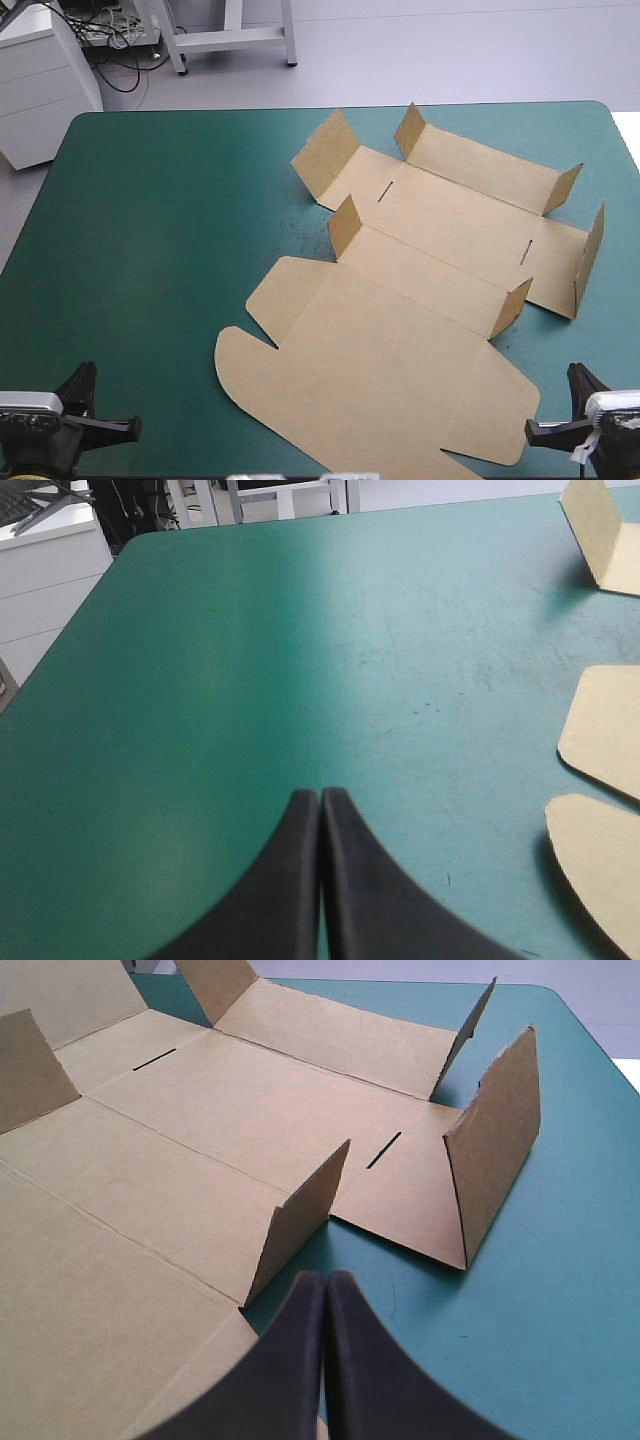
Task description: Fold the box
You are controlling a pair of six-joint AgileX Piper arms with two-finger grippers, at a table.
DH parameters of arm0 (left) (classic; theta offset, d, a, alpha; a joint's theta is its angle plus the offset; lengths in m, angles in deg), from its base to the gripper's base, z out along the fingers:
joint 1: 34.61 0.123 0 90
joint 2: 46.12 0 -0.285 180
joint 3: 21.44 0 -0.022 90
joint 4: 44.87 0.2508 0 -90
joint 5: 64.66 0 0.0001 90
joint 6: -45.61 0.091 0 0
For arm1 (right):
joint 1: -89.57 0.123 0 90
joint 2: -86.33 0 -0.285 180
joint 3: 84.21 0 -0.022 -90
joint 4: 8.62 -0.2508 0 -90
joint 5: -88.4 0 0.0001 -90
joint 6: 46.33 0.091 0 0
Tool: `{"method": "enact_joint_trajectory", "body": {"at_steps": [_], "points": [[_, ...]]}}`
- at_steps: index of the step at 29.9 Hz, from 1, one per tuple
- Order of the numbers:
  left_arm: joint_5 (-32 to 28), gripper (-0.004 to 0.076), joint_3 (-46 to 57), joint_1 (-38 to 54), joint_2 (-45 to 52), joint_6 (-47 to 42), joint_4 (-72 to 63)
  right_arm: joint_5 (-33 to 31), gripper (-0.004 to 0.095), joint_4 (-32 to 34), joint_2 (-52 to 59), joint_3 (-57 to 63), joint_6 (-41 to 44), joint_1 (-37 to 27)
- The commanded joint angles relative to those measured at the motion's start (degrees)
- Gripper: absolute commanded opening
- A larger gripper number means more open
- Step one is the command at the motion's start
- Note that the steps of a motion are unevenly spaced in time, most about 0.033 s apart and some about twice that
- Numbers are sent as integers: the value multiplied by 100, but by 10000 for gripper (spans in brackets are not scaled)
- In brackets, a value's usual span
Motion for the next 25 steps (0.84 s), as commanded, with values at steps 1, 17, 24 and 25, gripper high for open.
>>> {"method": "enact_joint_trajectory", "body": {"at_steps": [1,17,24,25], "points": [[-426,-32,-146,-26,96,-41,-15,399,-23,26,165,-180,-26,-38],[-426,-32,-146,-26,96,-41,-15,399,-21,26,165,-180,-26,-38],[-426,-32,-146,-26,96,-41,-15,409,55,6,165,-180,-99,-38],[-426,-32,-146,-26,96,-41,-15,409,85,6,165,-180,-99,-38]]}}
